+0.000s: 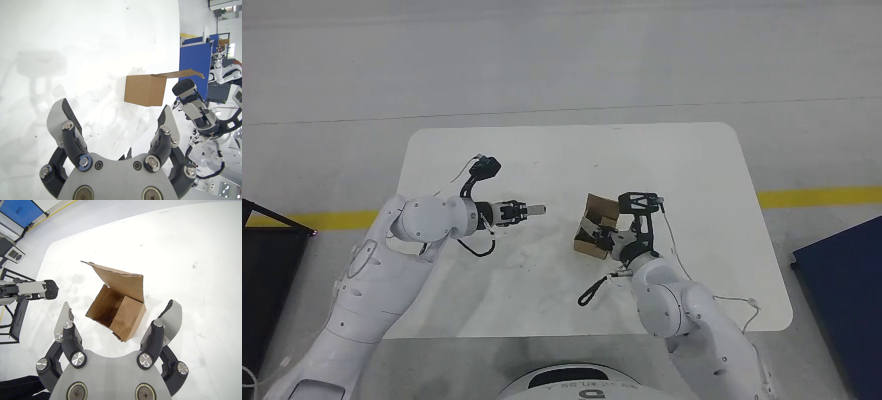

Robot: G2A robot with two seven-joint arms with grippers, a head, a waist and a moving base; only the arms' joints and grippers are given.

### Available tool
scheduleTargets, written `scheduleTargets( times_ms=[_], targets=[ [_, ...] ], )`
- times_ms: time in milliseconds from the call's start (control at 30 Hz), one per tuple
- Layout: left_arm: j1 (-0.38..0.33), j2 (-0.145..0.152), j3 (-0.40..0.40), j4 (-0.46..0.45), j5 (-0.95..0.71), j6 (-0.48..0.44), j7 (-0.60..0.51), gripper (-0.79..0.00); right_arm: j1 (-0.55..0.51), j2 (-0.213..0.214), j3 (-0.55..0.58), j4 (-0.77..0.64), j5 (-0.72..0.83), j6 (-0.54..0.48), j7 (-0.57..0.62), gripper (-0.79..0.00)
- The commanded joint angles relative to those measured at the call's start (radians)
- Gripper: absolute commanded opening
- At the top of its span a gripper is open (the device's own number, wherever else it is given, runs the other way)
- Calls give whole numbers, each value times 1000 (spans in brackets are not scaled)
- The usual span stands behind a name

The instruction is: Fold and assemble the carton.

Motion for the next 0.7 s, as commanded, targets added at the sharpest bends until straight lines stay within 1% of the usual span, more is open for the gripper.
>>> scheduleTargets(
  times_ms=[0, 33, 100, 133, 167, 200, 233, 267, 300, 333, 400, 433, 533, 600, 667],
  targets=[
    [-11, -1, 10, -12, 9, 14, -10, 0, 0, 0, 0, 0, 0, 0, 0, 0],
    [-22, -3, 20, -7, 13, 22, -12, 0, -1, 0, -2, -3, 11, -7, -2, 0],
    [-48, -11, 47, -7, -8, 42, -10, -9, -20, -3, 34, -23, 134, -57, -61, 0],
    [-58, -16, 60, -3, -26, 44, -6, -74, -42, -2, 68, -21, 198, -95, -101, 0],
    [-70, -20, 78, 10, -23, 49, -5, -191, -68, -1, 116, -13, 269, -125, -143, 0],
    [-84, -24, 103, 30, -8, 55, -5, -277, -95, 0, 164, -6, 348, -167, -185, 0],
    [-99, -31, 128, 55, -13, 64, -7, -305, -122, 1, 206, 4, 441, -230, -221, 0],
    [-119, -39, 151, 83, -39, 75, -11, -357, -147, 1, 247, 22, 538, -307, -249, 0],
    [-140, -48, 173, 104, -64, 84, -12, -391, -169, 4, 284, 43, 597, -374, -261, 0],
    [-160, -58, 197, 122, -89, 93, -15, -400, -187, 6, 314, 61, 634, -426, -265, 0],
    [-208, -76, 260, 150, -81, 105, -18, -431, -212, 11, 358, 91, 676, -488, -252, 0],
    [-229, -85, 288, 164, -77, 113, -16, -449, -218, 13, 372, 99, 692, -505, -244, 0],
    [-287, -113, 360, 208, -78, 133, -10, -459, -222, 16, 394, 121, 743, -557, -209, 0],
    [-318, -130, 395, 240, -91, 135, -15, -459, -214, 18, 394, 139, 764, -581, -180, 0],
    [-345, -145, 426, 270, -95, 138, -16, -477, -197, 20, 387, 164, 786, -614, -144, 0]
  ],
)
